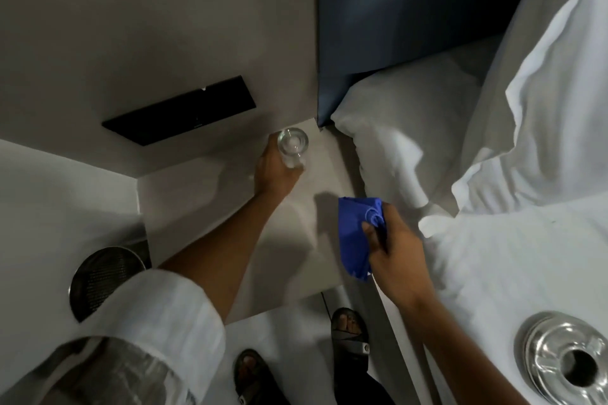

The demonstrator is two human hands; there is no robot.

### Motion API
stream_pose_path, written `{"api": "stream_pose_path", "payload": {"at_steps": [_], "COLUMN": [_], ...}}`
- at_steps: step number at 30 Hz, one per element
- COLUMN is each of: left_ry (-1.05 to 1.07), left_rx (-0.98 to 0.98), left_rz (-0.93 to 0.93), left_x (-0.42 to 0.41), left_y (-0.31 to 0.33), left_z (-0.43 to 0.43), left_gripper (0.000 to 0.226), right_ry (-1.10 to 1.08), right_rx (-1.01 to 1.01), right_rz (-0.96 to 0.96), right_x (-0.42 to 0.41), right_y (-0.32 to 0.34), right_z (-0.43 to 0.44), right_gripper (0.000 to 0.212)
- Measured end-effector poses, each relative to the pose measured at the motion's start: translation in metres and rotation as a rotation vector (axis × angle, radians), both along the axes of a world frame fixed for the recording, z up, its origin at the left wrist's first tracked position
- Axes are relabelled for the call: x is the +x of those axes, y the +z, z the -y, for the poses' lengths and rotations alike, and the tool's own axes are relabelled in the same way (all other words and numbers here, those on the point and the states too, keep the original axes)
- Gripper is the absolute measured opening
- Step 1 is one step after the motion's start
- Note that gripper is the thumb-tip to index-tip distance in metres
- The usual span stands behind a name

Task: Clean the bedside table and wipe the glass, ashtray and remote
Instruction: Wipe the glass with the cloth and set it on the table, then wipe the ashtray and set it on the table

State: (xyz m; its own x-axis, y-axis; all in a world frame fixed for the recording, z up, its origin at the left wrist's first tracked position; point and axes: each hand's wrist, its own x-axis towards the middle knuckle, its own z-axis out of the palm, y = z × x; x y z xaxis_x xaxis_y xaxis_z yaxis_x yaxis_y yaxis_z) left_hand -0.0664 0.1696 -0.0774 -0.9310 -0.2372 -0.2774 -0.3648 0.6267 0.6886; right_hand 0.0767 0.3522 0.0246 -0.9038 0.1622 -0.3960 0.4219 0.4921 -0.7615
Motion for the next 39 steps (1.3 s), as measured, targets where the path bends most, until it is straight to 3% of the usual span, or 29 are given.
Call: {"api": "stream_pose_path", "payload": {"at_steps": [7,12,15,17,20,25,29,32,36,39], "left_ry": [0.003,0.1,0.021,-0.003,0.012,-0.096,-0.184,-0.373,-0.624,-0.659], "left_rx": [0.04,0.147,0.123,0.132,0.104,0.099,0.13,0.179,0.224,0.29], "left_rz": [0.03,0.083,0.026,-0.056,-0.087,-0.225,-0.215,-0.161,-0.2,-0.086], "left_x": [-0.039,-0.051,-0.034,-0.004,0.056,0.145,0.177,0.194,0.226,0.247], "left_y": [-0.038,-0.048,-0.034,-0.019,-0.003,0.026,0.057,0.083,0.114,0.128], "left_z": [-0.008,-0.008,-0.004,-0.001,-0.001,-0.016,-0.049,-0.09,-0.159,-0.201], "left_gripper": [0.073,0.065,0.105,0.117,0.096,0.059,0.063,0.07,0.056,0.052], "right_ry": [-0.077,-0.114,-0.174,-0.2,-0.201,-0.212,-0.25,-0.318,-0.509,-0.659], "right_rx": [-0.125,-0.183,-0.172,-0.161,-0.16,-0.085,0.012,0.113,0.216,0.288], "right_rz": [-0.016,-0.037,-0.045,-0.02,0.034,0.005,-0.143,-0.239,-0.38,-0.419], "right_x": [0.013,0.019,0.022,0.025,0.03,0.045,0.062,0.081,0.122,0.154], "right_y": [-0.01,-0.013,-0.015,-0.012,-0.004,0.015,0.04,0.061,0.089,0.1], "right_z": [-0.019,-0.02,-0.018,-0.015,-0.012,-0.014,-0.029,-0.051,-0.091,-0.121], "right_gripper": [0.011,0.007,0.001,0.014,0.032,0.038,0.038,0.034,0.035,0.033]}}
